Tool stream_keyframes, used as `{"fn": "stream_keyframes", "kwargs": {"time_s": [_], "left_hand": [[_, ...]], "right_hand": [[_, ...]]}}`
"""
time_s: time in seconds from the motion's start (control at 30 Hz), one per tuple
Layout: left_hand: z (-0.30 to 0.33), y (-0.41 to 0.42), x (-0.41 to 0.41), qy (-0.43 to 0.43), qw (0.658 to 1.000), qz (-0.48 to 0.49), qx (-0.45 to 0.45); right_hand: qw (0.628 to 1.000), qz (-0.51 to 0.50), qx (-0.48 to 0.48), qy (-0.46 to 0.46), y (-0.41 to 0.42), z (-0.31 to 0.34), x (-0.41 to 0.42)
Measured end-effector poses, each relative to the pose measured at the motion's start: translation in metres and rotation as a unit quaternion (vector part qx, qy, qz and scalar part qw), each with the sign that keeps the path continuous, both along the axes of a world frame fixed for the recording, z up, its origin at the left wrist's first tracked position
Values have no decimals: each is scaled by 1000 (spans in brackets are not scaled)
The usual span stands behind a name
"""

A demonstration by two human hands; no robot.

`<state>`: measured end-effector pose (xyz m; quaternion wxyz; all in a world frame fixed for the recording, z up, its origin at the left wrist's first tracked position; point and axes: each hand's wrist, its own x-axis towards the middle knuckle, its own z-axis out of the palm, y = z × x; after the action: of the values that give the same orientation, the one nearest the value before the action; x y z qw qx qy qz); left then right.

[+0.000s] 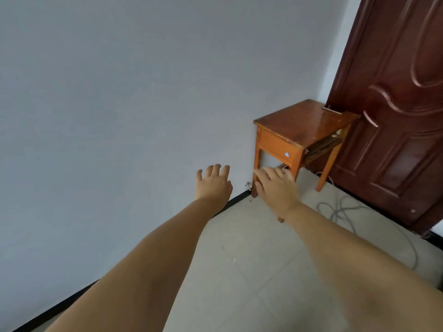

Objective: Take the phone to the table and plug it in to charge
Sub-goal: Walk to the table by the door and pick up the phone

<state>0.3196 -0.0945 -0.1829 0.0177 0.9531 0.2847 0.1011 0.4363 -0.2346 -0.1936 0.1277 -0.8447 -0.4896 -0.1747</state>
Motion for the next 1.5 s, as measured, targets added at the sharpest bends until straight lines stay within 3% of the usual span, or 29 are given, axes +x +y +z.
{"fn": "stream_keyframes", "kwargs": {"time_s": [0.47, 0.67, 1.2, 1.5], "left_hand": [[-16, -29, 257, 50, 997, -44, -39], [-30, 11, 396, 29, 998, -57, -30], [-50, 111, 745, 45, 996, -73, -26], [-83, 124, 940, 65, 995, 5, -79]], "right_hand": [[993, -66, -92, 23, -39, -23, 244], [992, -82, -91, 1, -6, -36, 380], [986, -95, -127, 54, 86, -46, 722], [986, -27, -147, 70, 109, -69, 947]]}}
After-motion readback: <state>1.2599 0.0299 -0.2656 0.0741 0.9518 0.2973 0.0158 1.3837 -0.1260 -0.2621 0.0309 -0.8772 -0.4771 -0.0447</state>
